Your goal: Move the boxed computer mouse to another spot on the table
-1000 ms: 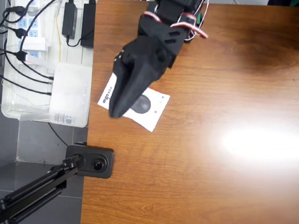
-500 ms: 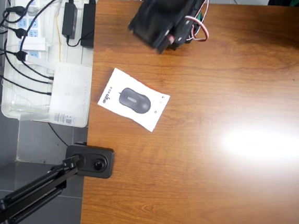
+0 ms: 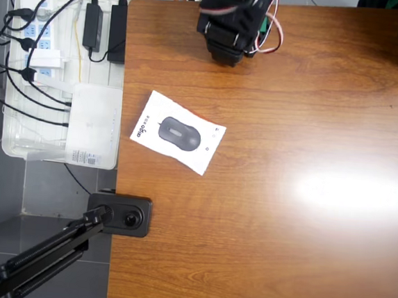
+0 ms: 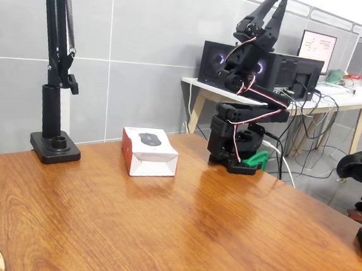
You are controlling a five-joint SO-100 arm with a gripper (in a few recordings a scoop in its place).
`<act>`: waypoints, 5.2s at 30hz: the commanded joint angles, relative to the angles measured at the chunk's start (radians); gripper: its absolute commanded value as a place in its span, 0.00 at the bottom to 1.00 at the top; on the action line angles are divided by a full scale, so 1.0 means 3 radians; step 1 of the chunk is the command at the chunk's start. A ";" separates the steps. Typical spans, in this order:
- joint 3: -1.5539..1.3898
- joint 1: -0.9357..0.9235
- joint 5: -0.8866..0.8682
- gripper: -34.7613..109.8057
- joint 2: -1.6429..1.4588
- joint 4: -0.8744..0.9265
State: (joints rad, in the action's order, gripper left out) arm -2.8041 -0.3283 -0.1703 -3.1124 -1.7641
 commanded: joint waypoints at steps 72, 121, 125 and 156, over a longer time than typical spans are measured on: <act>0.0010 -0.0031 -0.0522 0.24 0.0015 -0.0015; 0.0010 -0.0031 -0.0522 0.24 0.0015 -0.0015; 0.0010 -0.0031 -0.0522 0.24 0.0015 -0.0015; 0.0010 -0.0031 -0.0522 0.24 0.0015 -0.0015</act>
State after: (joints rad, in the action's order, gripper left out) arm -2.8041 -0.3329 -0.3206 -3.1124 -1.7671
